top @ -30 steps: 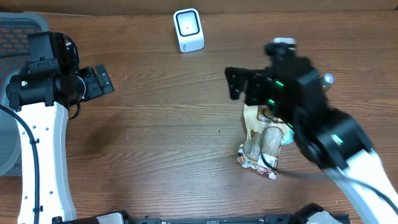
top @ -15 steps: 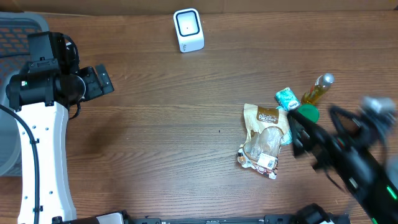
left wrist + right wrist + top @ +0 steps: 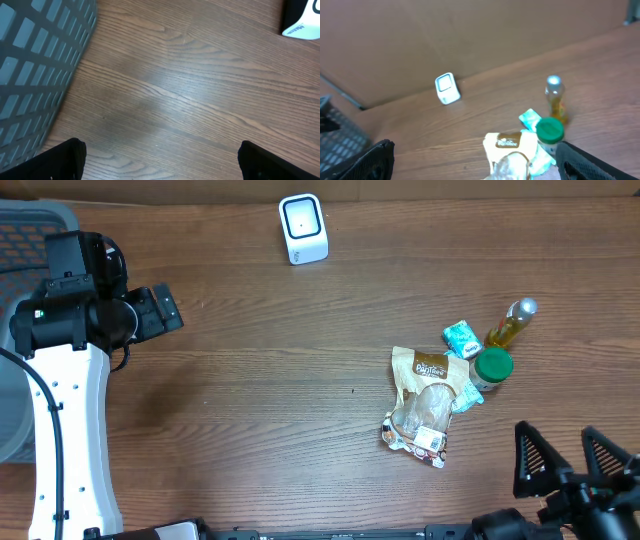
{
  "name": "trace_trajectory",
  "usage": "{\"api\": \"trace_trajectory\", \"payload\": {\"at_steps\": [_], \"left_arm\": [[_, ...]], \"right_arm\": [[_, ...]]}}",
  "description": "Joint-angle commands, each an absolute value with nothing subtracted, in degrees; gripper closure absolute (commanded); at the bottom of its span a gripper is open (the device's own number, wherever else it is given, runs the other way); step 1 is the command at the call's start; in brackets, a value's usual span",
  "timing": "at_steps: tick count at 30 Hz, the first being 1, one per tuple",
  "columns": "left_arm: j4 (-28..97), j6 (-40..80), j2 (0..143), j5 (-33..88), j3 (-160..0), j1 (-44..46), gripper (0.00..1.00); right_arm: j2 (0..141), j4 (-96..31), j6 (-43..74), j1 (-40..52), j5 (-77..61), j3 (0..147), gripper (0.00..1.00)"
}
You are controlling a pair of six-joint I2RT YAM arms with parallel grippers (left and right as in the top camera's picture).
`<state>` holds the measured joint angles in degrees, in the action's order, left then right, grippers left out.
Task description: Scan the item barcode
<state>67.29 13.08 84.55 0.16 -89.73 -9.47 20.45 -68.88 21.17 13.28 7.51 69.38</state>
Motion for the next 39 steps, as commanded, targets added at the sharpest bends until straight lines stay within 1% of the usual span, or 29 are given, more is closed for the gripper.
{"api": "trace_trajectory", "payload": {"at_steps": [1, 5, 12, 16, 24, 28, 29, 33, 36, 39], "left_arm": [[67.11, 11.99, 84.66, -0.03, -90.48, -9.63, 0.01], [67.11, 11.99, 84.66, -0.05, -90.48, -9.63, 0.0], [67.11, 11.99, 84.66, -0.05, -90.48, -9.63, 0.01], [67.09, 11.99, 84.66, -0.05, -90.48, -9.63, 0.0], [67.09, 11.99, 84.64, -0.05, -90.48, -9.63, 0.0], [67.11, 11.99, 84.66, -0.05, -90.48, -9.63, 0.0], [67.11, 11.99, 84.66, -0.05, -90.48, -9.63, 0.0], [67.09, 11.99, 84.66, -0.05, -90.48, -9.63, 0.0], [67.11, 11.99, 84.66, -0.05, -90.48, -9.63, 0.0], [67.11, 11.99, 84.66, -0.05, -90.48, -9.63, 0.0]], "right_arm": [[16.36, -65.41, 20.95, 10.59, 7.46, 62.52, 0.0], [11.57, -57.06, 20.95, 8.21, 7.4, 52.58, 0.0], [1.76, -39.4, 20.95, 7.81, 5.67, 36.6, 0.0], [0.21, -22.98, 20.93, 7.57, 5.69, 28.25, 0.0], [0.21, 20.08, 20.91, 7.6, 5.74, 10.02, 0.0], [0.21, 34.85, 20.73, 7.6, 5.74, 1.67, 0.0], [0.21, 37.04, 20.75, 7.6, 5.8, 0.19, 0.0], [0.16, 33.15, 20.32, 7.79, 6.39, 0.45, 0.0], [0.16, 27.73, 20.32, 7.79, 6.39, 0.45, 0.0], [0.16, 19.11, 20.34, 7.81, 6.37, 0.45, 0.0]]}}
